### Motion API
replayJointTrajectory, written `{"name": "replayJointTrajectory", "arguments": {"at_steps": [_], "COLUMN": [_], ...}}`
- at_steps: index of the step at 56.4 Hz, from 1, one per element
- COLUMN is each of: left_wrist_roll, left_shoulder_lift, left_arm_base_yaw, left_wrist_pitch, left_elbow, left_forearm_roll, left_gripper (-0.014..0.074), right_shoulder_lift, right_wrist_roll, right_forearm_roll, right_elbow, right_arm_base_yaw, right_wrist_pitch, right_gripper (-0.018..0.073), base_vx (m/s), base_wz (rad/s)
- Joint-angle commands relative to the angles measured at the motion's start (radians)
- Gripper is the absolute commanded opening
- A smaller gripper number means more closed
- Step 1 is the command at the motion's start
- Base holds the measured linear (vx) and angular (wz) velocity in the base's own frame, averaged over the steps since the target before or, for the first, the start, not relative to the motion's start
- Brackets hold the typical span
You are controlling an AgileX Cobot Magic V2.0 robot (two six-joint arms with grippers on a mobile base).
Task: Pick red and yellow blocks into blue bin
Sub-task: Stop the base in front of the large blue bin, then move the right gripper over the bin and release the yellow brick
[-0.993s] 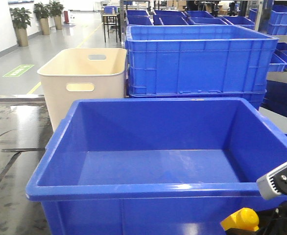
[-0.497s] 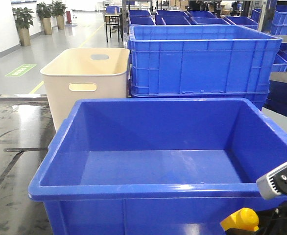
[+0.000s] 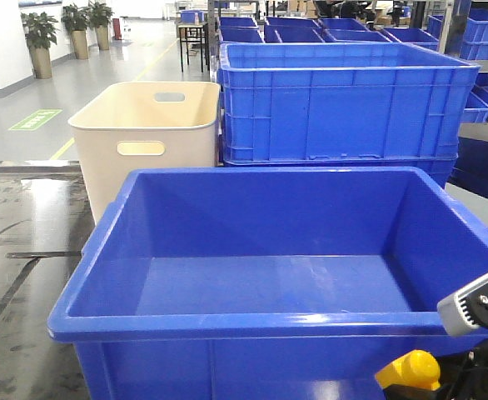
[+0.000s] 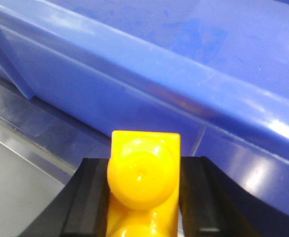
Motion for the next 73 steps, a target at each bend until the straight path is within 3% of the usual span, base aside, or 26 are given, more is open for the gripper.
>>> {"name": "replayJointTrajectory", "arguments": {"at_steps": [1,9,19,33,51,59,73], "left_wrist_roll": [-0.007,-0.007,-0.007,-0.007,-0.007,-0.007,-0.007], "left_shoulder_lift": [0.02,0.02,0.02,0.02,0.02,0.02,0.02], "left_arm_base_yaw": [-0.002,-0.002,-0.002,-0.002,-0.002,-0.002,-0.002], "left_wrist_pitch": [-0.088,-0.088,-0.088,-0.088,-0.088,-0.088,-0.088], "left_elbow": [-0.023,-0.023,-0.023,-0.023,-0.023,-0.023,-0.023], "left_forearm_roll": [-0.006,-0.006,-0.006,-0.006,-0.006,-0.006,-0.006], "left_gripper": [0.0286,0.0286,0.0286,0.0286,0.0286,0.0286,0.0286], "right_shoulder_lift": [-0.038,-0.082,-0.052,0.213,0.545,0.613,0.621], "right_wrist_roll": [-0.012,-0.012,0.021,0.189,0.202,0.202,0.202], "right_forearm_roll": [0.02,0.022,-0.016,-0.135,-0.15,-0.182,-0.189], "right_elbow": [-0.073,-0.23,-0.418,-0.626,-0.764,-0.77,-0.77], "right_arm_base_yaw": [-0.001,-0.001,-0.012,-0.079,-0.102,-0.102,-0.102], "right_wrist_pitch": [0.0,0.127,0.145,0.11,0.097,0.089,0.081], "right_gripper": [0.0256,0.0256,0.0256,0.0256,0.0273,0.0342,0.0568], "base_vx": [0.0,0.0,0.0,0.0,0.0,0.0,0.0], "base_wz": [0.0,0.0,0.0,0.0,0.0,0.0,0.0]}}
